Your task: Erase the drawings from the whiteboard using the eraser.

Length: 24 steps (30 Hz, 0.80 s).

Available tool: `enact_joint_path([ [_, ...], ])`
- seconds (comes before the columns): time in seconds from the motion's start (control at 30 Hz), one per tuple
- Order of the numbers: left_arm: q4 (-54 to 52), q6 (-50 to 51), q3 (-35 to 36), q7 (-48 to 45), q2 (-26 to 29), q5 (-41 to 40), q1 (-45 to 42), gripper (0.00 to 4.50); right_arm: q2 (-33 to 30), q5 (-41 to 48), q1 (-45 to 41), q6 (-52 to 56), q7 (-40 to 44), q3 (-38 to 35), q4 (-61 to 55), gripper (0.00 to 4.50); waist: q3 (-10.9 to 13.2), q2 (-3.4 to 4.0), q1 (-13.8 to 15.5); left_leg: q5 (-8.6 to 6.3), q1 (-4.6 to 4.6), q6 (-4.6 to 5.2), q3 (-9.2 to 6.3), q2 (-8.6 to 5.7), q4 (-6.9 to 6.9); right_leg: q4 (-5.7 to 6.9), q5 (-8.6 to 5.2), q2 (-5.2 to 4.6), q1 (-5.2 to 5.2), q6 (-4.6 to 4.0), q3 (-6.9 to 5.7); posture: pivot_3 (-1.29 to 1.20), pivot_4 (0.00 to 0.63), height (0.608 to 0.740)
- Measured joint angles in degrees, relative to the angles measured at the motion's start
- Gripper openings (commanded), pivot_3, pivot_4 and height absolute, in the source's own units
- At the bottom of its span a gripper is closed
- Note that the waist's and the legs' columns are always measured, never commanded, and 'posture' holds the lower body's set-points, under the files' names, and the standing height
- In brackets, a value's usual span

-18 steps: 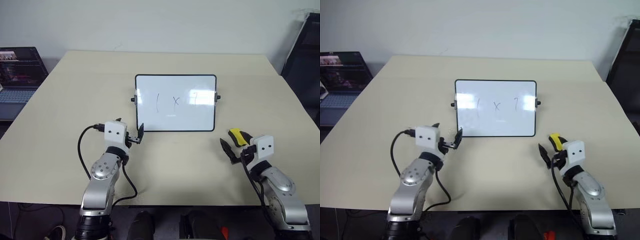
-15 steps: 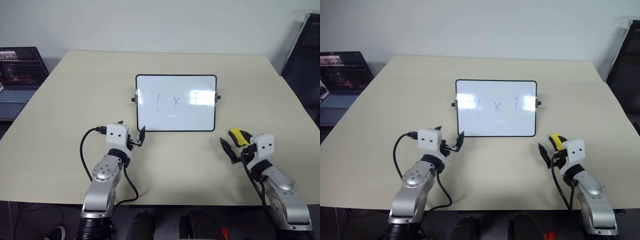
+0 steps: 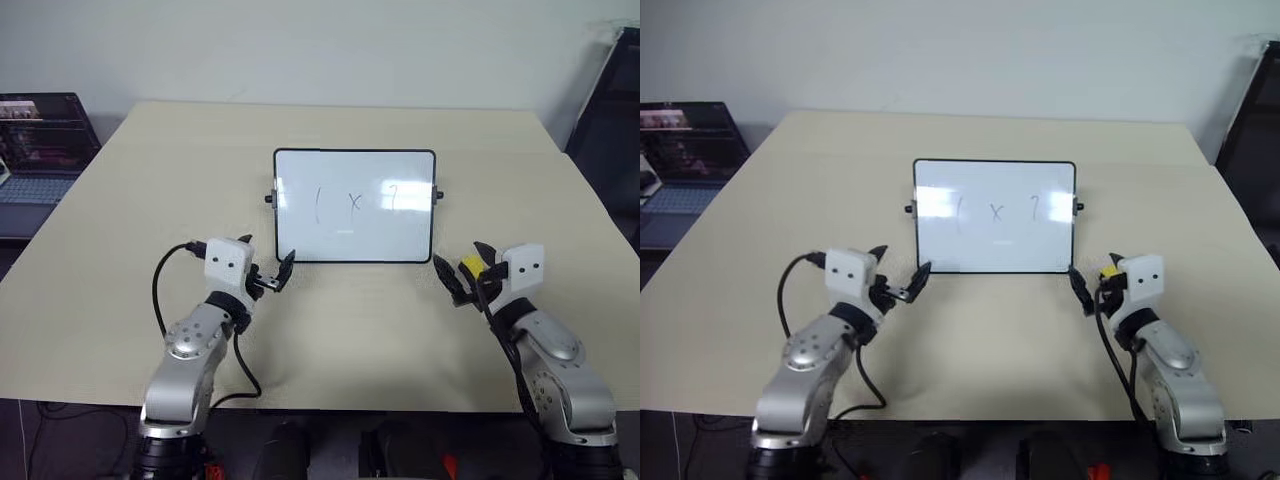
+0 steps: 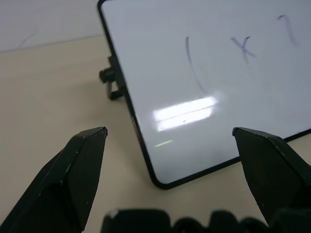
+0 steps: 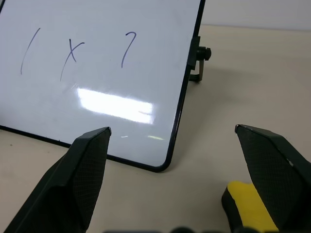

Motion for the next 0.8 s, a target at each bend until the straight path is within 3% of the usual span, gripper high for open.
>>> enact_joint_path([
  [0.2,1.8,5.7,3.1,-10.2,9.2,-7.4,-7.0,4.5,2.5,-0.3,-3.0,8.3,-6.2,0.4,-6.7,4.48,0.0,0.0,0.1,0.0,-0.04,0.0,-0.06,-0.01,0.01,0.01,0.0,0.0,-0.03,0.0,-0.07,0.0,0.15,0.74],
  [0.43,3.6,8.7,-0.9,-19.6,11.2,-13.3,-16.9,4.5,1.1,7.7,-4.9,17.6,-4.6,-4.9,-7.7,4.48,0.0,0.0,0.0,0.0,-0.1,0.0,-0.01,-0.03,-0.03,-0.1,0.0,-0.02,-0.07,0.0,-0.04,0.0,0.15,0.74],
  [0.63,6.6,4.5,-10.2,-29.8,16.5,-9.7,-19.4,4.5,-6.1,9.4,-7.2,24.9,-3.9,-6.4,-7.1,4.48,0.0,0.04,-0.6,0.0,-0.08,0.02,0.08,-0.01,-0.06,-0.08,-0.01,0.03,-0.1,-0.01,0.01,0.0,0.15,0.74],
  [0.8,9.2,0.2,-13.4,-33.1,16.2,-7.2,-20.5,4.5,-9.4,8.2,-9.9,27.3,-3.8,-6.3,-1.3,4.48,0.0,0.03,-0.4,-0.01,-0.13,0.03,0.15,-0.04,-0.03,-0.11,-0.01,0.02,-0.1,-0.01,0.03,0.0,0.15,0.74],
])
